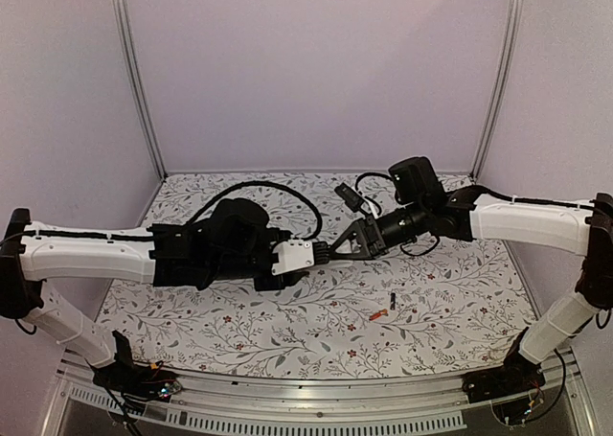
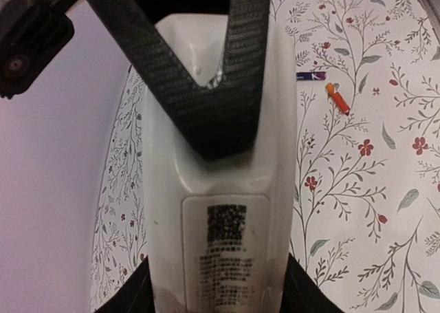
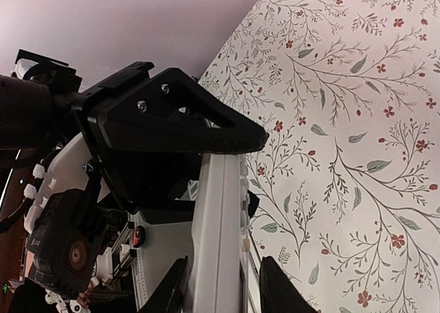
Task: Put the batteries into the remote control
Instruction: Pass from the left arm to the right
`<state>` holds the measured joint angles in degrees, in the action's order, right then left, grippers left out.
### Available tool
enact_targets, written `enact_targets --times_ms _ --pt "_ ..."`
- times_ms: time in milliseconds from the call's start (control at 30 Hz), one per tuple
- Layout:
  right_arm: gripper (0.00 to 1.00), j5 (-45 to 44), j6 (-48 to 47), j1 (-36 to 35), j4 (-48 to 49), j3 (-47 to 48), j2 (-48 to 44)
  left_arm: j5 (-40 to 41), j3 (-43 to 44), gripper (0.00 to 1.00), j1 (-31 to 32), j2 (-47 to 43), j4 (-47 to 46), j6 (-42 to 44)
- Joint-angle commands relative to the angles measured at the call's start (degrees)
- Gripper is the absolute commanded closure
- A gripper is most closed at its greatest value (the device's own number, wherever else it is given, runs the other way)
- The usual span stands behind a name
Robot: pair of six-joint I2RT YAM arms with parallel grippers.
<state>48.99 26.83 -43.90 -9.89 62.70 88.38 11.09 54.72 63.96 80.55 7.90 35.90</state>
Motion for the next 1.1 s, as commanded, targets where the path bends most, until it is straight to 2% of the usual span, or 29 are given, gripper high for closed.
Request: enact_targets --times_ms 0,100,200,233,300,433,500,633,833,967,1067 --pt "0.67 0.1 -2.5 -0.5 -3.4 2.1 1.7 -2.4 2.4 0.66 0.5 1.4 0.7 1.5" --pt "0.71 -0.2 -3.4 -0.7 -4.7 2.4 2.2 -2.7 2.6 0.66 0.4 1.8 0.9 1.9" --pt "0.89 -0.4 -4.2 -0.8 -5.4 2.4 2.5 -2.4 2.8 0.64 0.1 2.1 0.9 1.9" --pt "0.91 -0.6 -4.4 -0.7 -5.4 2.3 2.4 -2.0 2.9 0.62 -0.2 2.3 0.7 1.3" --pt "1.0 -1.2 -4.4 -0.8 -5.4 2.3 2.3 -0.9 2.9 0.52 -0.9 2.4 0.0 -0.4" --pt "1.0 -3.1 -3.4 0.1 -2.2 0.9 1.5 0.9 2.1 0.23 -2.9 1.4 -2.6 -8.7" --pt "1.0 -3.8 -0.3 1.7 2.8 -1.1 0.9 1.8 1.4 0.17 -3.8 0.2 -3.6 -13.0" --pt "1.0 -7.3 5.8 4.6 12.2 -4.6 -0.9 2.5 -0.9 0.13 -7.0 -3.2 -6.2 -24.9" --pt "1.0 -11.8 11.3 6.0 18.3 -6.9 -1.1 -9.0 -1.7 0.15 -15.9 -5.5 -6.8 -53.5" --pt "1.0 -12.4 13.3 6.0 18.4 -6.5 0.6 -15.1 -0.8 0.16 -16.7 -2.1 -9.2 -66.2" --pt "1.0 -12.2 15.1 6.0 18.7 -6.5 1.9 -17.9 1.3 0.24 -16.6 2.1 -9.3 -73.4"
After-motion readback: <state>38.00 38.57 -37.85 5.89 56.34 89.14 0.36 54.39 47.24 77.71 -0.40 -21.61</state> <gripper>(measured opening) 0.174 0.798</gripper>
